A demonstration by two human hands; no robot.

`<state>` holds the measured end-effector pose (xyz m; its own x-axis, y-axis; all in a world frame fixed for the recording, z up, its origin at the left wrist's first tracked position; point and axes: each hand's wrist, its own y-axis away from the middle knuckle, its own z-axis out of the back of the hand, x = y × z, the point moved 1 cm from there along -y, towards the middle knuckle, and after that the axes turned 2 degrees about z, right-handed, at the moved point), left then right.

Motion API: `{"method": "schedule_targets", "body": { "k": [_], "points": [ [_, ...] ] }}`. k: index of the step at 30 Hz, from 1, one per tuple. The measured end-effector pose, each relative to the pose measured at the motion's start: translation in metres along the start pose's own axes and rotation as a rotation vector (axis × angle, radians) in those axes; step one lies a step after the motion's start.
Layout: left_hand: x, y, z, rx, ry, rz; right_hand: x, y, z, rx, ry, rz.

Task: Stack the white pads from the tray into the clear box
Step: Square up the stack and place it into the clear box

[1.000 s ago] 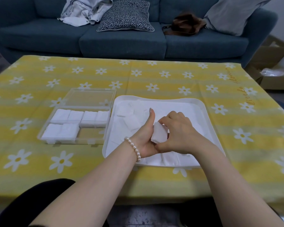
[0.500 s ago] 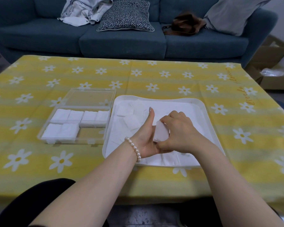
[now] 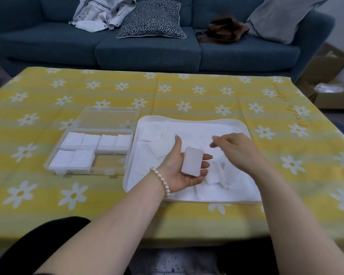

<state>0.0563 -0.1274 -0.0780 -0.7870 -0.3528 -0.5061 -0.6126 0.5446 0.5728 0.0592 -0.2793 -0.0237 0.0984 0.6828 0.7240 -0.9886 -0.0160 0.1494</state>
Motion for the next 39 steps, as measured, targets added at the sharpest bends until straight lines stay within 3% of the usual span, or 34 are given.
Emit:
{"method": "schedule_targets", "body": {
  "k": [7,12,18,25,32,39],
  "points": [
    [0.004,-0.004,-0.002,0.057,-0.086,-0.053,0.007,-0.001,-0.021,-0.033,0.122,-0.139],
    [0.007,0.002,-0.001,0.198,-0.205,-0.154,0.007,-0.002,-0.023,-0.007,0.121,-0.181],
    [0.011,-0.001,-0.004,0.148,-0.446,-0.228,0.01,0.003,-0.03,0.019,0.237,-0.171],
    [0.012,-0.001,-0.009,0.048,-0.564,-0.326,0.014,0.0,-0.046,-0.145,0.406,-0.12],
    [0.01,-0.004,-0.012,-0.077,-0.63,-0.376,0.019,0.004,-0.05,-0.243,0.364,-0.091],
    [0.01,-0.005,-0.012,-0.079,-0.631,-0.406,0.022,0.005,-0.053,-0.235,0.309,-0.099]
  ]
}}
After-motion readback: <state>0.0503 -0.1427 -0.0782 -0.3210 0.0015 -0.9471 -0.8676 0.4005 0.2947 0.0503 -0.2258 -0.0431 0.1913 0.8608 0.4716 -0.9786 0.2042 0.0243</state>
